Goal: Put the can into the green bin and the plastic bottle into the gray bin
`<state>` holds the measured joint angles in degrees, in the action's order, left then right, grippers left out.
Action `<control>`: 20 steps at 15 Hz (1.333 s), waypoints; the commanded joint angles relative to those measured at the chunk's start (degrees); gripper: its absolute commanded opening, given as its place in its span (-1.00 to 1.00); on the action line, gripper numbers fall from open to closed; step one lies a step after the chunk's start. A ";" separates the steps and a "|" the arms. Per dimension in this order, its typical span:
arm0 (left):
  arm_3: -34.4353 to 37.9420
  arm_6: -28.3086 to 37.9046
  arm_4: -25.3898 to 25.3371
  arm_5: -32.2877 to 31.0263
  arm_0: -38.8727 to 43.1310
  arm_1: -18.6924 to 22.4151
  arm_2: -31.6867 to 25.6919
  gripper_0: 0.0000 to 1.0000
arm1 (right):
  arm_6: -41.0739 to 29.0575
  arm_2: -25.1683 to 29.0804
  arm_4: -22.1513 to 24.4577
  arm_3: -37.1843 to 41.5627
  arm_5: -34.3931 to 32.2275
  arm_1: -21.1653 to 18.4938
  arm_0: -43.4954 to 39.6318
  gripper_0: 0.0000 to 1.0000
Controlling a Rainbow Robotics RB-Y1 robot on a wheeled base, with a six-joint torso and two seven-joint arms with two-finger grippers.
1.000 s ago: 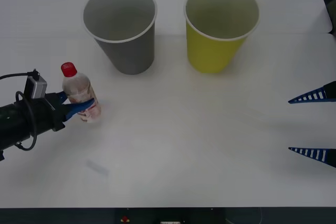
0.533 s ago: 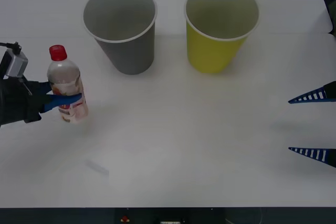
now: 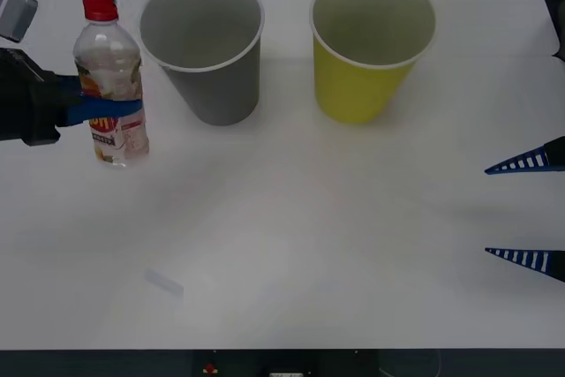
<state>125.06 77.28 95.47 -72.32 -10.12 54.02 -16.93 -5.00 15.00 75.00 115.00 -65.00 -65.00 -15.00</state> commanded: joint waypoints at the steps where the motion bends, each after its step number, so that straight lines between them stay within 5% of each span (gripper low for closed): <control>1: -2.36 4.46 0.51 -5.46 -8.07 1.62 0.84 -1.00 | 0.00 0.00 0.00 0.00 0.00 0.00 0.00 1.00; 5: -11.41 4.46 1.12 -4.32 -20.64 4.61 9.90 -1.00 | 0.00 0.00 0.00 0.00 0.00 0.00 0.00 1.00; 14: -34.44 3.32 3.76 6.58 -45.25 3.64 32.49 -1.00 | 0.00 0.00 0.00 0.00 0.00 0.00 0.00 1.00; 20: -40.94 1.65 4.90 7.37 -49.82 0.21 36.26 -1.00 | 0.00 0.00 0.00 0.00 0.00 0.00 0.00 1.00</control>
<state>84.12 78.98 100.33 -64.93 -59.94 54.28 19.34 -5.00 15.00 75.00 115.00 -65.00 -65.00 -15.00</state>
